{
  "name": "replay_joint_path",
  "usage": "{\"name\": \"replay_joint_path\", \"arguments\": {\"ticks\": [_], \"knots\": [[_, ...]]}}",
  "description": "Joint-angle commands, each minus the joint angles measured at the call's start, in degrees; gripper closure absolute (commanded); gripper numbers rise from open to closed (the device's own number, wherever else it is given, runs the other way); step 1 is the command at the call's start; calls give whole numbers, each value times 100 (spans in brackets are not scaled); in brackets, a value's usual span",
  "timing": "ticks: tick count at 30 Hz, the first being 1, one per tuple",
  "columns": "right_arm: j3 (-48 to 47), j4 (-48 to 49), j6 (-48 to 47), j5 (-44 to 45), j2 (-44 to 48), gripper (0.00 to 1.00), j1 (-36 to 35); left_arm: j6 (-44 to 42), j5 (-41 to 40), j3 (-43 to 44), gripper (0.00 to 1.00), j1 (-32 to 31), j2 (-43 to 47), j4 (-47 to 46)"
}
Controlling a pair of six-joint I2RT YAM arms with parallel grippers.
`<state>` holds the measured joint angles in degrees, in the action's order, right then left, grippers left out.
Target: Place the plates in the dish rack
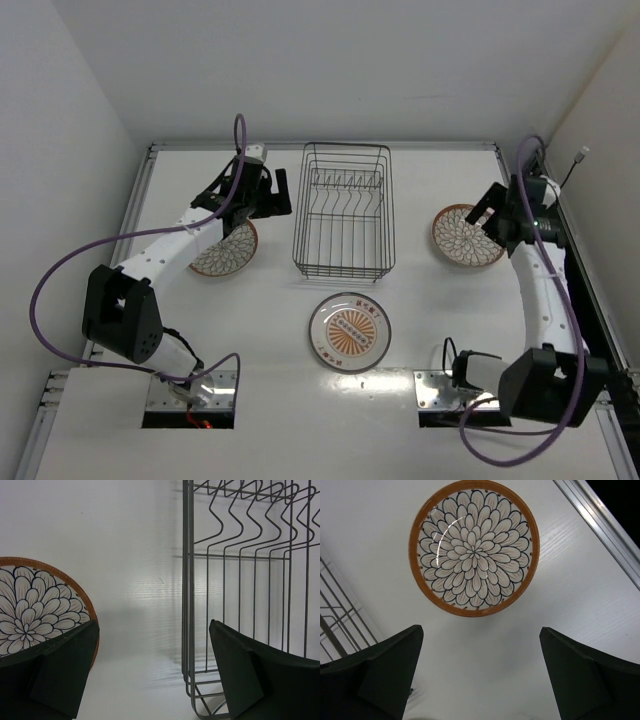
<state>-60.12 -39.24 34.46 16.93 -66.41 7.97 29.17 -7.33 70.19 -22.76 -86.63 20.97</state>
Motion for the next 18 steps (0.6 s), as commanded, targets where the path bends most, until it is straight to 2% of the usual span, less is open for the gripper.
{"name": "replay_joint_path", "arguments": {"ticks": [1,5,8,12,18], "knots": [[0,453,-203,-1462,-249,0,687,-16,74,-6,9,53,234,-181],[570,795,-80,-2078,-460,0,1706,-16,126,-6,9,53,234,-181],[1089,1295,-18,-3270,-872,0,2443,-16,127,-6,9,53,234,-181],[1572,1814,35,-4011,-1628,0,2963,-16,127,-6,9,53,234,-181],[1679,2245,-18,-4268,-2418,2,3237,-16,127,-6,9,53,234,-181]]}}
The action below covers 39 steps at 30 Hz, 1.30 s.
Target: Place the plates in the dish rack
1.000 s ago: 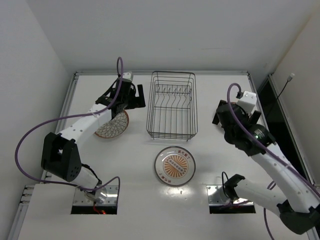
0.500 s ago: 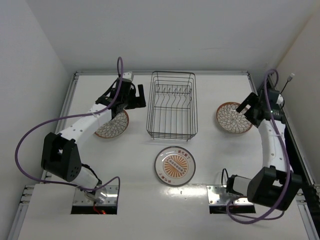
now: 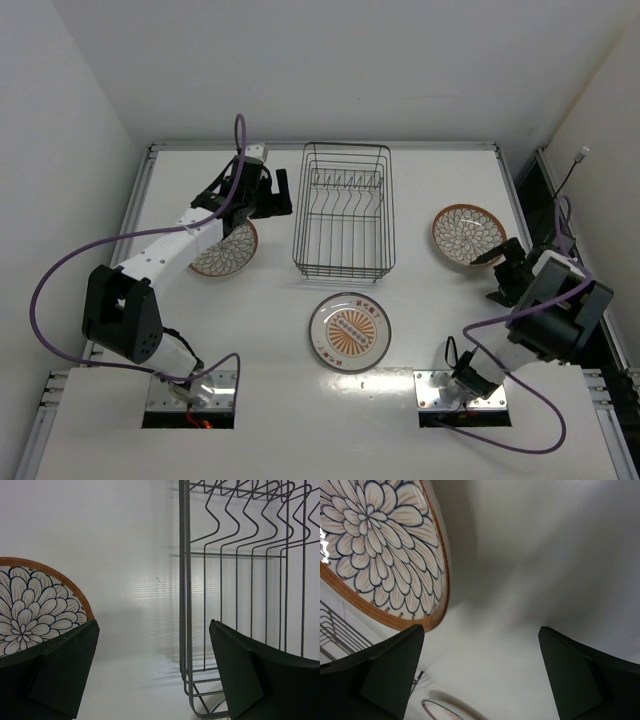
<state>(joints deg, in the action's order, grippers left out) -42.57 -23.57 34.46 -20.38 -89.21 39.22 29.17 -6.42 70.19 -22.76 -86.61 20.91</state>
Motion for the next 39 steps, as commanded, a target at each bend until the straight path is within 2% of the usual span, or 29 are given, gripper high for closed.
{"name": "replay_joint_path", "arguments": {"ticks": [1,10,13,16,17,20,24,25,26,30,35,39], "knots": [[-76,679,-18,-633,-236,6,112,-16,35,-6,9,53,232,-175],[-919,731,148,-870,-1273,27,112,-16,88,-6,9,53,232,-175],[-1218,609,149,-871,-1581,40,59,-16,88,-6,9,53,232,-175],[-1482,556,149,-871,-1845,60,59,-69,35,-6,9,53,179,-175],[-1483,556,149,-932,-1846,81,59,-69,-17,-6,9,53,179,-175],[-1412,477,97,-636,-1540,100,112,-69,-18,-6,9,53,179,-175],[-1526,152,17,-133,-277,100,-116,-69,-18,-6,9,53,179,-175],[-1527,82,17,-54,-272,100,-169,-69,-18,-6,9,53,179,-175],[-1596,-67,17,138,215,100,-230,-69,-18,-6,9,53,127,-175],[-2123,-480,17,763,1211,100,-695,-69,-18,-6,9,53,127,-175],[-2887,-780,69,1615,1757,100,-1776,-69,-18,-6,9,53,127,-175],[-3520,-1070,131,3046,1811,100,-3006,-69,-18,-6,9,53,127,-175]]}}
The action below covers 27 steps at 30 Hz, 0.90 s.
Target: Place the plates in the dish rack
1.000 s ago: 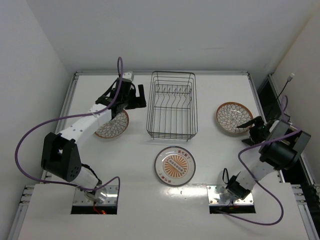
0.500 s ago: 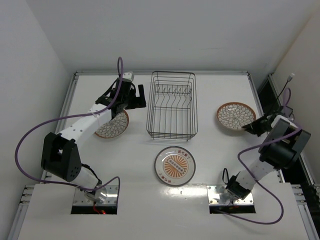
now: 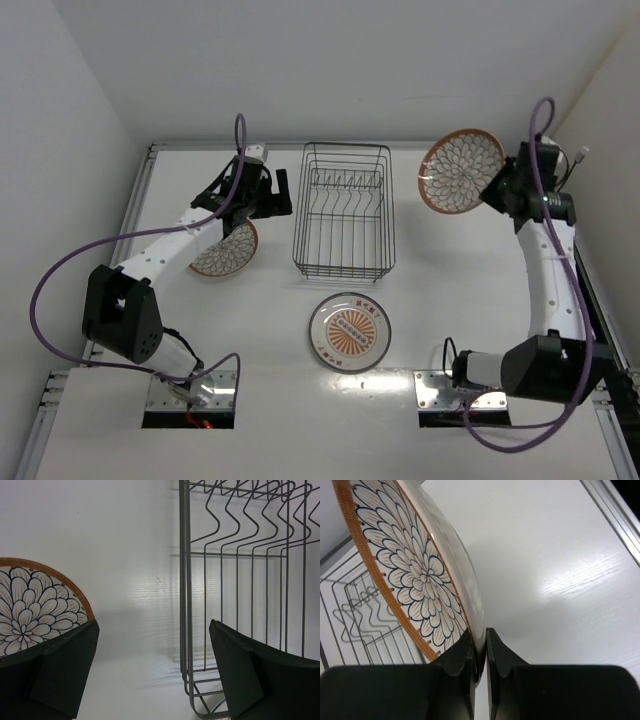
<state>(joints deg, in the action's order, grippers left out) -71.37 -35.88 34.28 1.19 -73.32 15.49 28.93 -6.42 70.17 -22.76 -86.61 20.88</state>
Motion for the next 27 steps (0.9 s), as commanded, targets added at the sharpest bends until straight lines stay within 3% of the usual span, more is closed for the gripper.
{"name": "replay_joint_path", "arguments": {"ticks": [1,8,13,23,27], "knots": [[-963,90,149,1161,-13,100,-1148,-45,-18,-3,9,53,127,-172],[-2511,-630,307,3366,-1332,100,-2881,-45,-18,-3,9,53,74,-172],[-3812,-1437,439,4484,-2598,100,-3429,-45,-18,-3,9,53,74,-172],[-5192,-1975,439,5373,-3847,100,-3904,-45,-18,49,9,53,-32,-111],[-5141,-1976,561,5304,-4102,100,-3956,-45,-18,49,9,53,-32,-111]]}}
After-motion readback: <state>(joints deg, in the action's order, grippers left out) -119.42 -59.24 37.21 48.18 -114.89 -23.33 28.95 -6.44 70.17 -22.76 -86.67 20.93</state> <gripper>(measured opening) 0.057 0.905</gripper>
